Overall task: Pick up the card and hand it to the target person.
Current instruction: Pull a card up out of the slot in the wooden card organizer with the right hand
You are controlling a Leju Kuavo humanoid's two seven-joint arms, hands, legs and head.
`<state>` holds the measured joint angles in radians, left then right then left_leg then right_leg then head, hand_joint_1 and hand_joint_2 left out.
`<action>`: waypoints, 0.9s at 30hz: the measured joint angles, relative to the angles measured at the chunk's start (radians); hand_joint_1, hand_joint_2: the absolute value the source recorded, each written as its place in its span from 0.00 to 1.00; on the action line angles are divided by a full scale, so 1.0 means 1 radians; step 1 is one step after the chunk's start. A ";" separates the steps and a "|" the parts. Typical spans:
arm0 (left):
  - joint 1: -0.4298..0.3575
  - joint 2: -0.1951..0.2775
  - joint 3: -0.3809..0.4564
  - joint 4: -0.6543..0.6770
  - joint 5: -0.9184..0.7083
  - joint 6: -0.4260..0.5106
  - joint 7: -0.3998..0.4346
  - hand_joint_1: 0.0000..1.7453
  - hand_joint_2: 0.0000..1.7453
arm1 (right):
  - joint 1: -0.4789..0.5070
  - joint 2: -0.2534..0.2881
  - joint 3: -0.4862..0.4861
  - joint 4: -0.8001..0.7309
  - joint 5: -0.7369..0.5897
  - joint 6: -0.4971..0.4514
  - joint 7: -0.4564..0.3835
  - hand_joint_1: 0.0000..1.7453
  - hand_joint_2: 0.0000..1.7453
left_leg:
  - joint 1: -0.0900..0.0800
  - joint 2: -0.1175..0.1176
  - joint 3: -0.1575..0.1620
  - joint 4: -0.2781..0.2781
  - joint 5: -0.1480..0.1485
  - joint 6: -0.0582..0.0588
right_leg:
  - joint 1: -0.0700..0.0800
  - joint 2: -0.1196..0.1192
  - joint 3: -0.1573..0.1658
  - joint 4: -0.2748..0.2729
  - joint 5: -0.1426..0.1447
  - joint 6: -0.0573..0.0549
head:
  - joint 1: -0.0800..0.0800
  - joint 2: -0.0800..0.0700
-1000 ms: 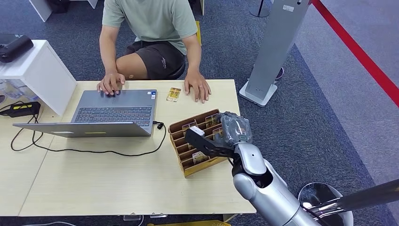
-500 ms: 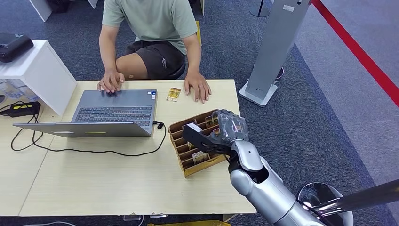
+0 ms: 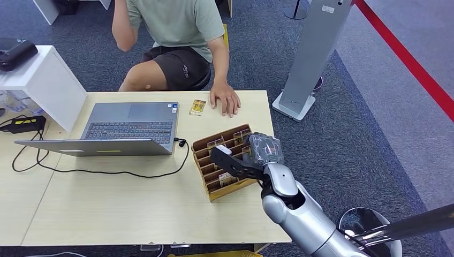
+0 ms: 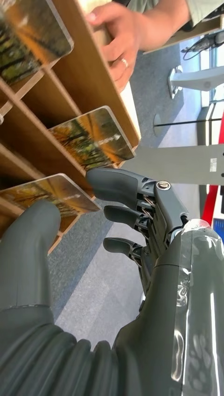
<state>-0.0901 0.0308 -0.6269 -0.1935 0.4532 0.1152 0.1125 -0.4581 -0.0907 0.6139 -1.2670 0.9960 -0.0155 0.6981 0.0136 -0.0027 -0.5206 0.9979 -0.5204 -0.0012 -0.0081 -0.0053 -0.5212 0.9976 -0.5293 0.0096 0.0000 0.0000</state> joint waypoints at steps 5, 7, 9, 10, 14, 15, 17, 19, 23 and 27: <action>0.001 0.000 -0.002 0.000 0.002 0.001 0.000 0.00 0.00 | 0.007 0.000 -0.004 0.004 0.001 0.005 0.000 0.47 1.00 | 0.000 0.000 0.000 -0.001 0.001 0.000 | 0.000 0.000 0.000 -0.001 0.001 0.000 | 0.000 0.000; 0.001 0.000 -0.003 -0.001 0.002 0.001 0.000 0.00 0.00 | 0.009 0.001 -0.003 0.004 0.001 0.005 0.000 0.46 1.00 | 0.000 0.000 0.000 -0.001 0.001 0.000 | 0.000 0.000 0.000 -0.001 0.001 0.000 | 0.000 0.000; 0.001 -0.001 -0.003 -0.001 0.002 0.001 0.000 0.00 0.00 | 0.011 0.001 -0.002 0.005 0.001 0.004 0.000 0.46 1.00 | 0.000 0.000 0.000 0.000 0.001 0.000 | 0.000 0.000 0.000 0.000 0.001 0.000 | 0.000 0.000; 0.002 -0.001 -0.003 -0.001 0.003 0.001 0.000 0.00 0.00 | 0.012 0.001 -0.002 0.006 0.000 0.003 0.000 0.46 1.00 | 0.000 0.000 0.000 0.000 0.000 0.000 | 0.000 0.000 0.000 0.000 0.000 0.000 | 0.000 0.000; 0.002 -0.001 -0.004 -0.001 0.005 0.001 0.001 0.00 0.00 | 0.016 0.002 -0.004 0.008 -0.001 -0.001 0.000 0.46 1.00 | 0.000 0.001 0.000 0.000 0.000 0.000 | 0.000 0.001 0.000 0.000 0.000 0.000 | 0.000 0.000; 0.002 -0.001 -0.004 -0.001 0.005 0.002 0.001 0.00 0.00 | 0.017 0.003 -0.005 0.008 0.000 -0.001 0.000 0.47 1.00 | 0.000 0.001 0.000 0.000 0.000 0.000 | 0.000 0.001 0.000 0.000 0.000 0.000 | 0.000 0.000; 0.003 -0.001 -0.004 -0.001 0.007 0.002 0.001 0.00 0.00 | 0.018 0.003 -0.007 0.006 0.002 -0.002 0.000 0.48 1.00 | 0.000 0.001 0.000 0.000 0.000 0.000 | 0.000 0.001 0.000 0.000 0.000 0.000 | 0.000 0.000; 0.003 -0.001 -0.004 -0.001 0.007 0.002 0.001 0.00 0.00 | 0.018 0.003 -0.007 0.004 0.003 -0.002 0.000 0.49 1.00 | 0.000 0.001 0.000 0.000 0.000 0.000 | 0.000 0.001 0.000 0.000 0.000 0.000 | 0.000 0.000; 0.003 0.000 -0.003 -0.001 0.010 0.003 -0.002 0.00 0.00 | 0.016 0.003 -0.004 0.003 0.004 -0.001 0.000 0.52 1.00 | 0.000 0.001 0.000 -0.001 0.001 0.000 | 0.000 0.001 -0.001 0.000 0.001 0.000 | 0.000 0.000; 0.004 0.000 -0.003 -0.002 0.011 0.003 -0.003 0.00 0.00 | 0.015 0.003 -0.003 0.004 0.004 0.000 0.000 0.70 1.00 | 0.000 0.001 0.000 0.000 0.000 0.000 | 0.000 0.001 0.000 0.000 0.000 0.000 | 0.000 0.000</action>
<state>-0.0866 0.0310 -0.6294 -0.1952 0.4644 0.1183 0.1098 -0.4432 -0.0873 0.6108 -1.2626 0.9998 -0.0159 0.6981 0.0134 -0.0017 -0.5205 0.9979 -0.5206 -0.0013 -0.0083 -0.0043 -0.5216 0.9979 -0.5293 0.0096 0.0000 0.0000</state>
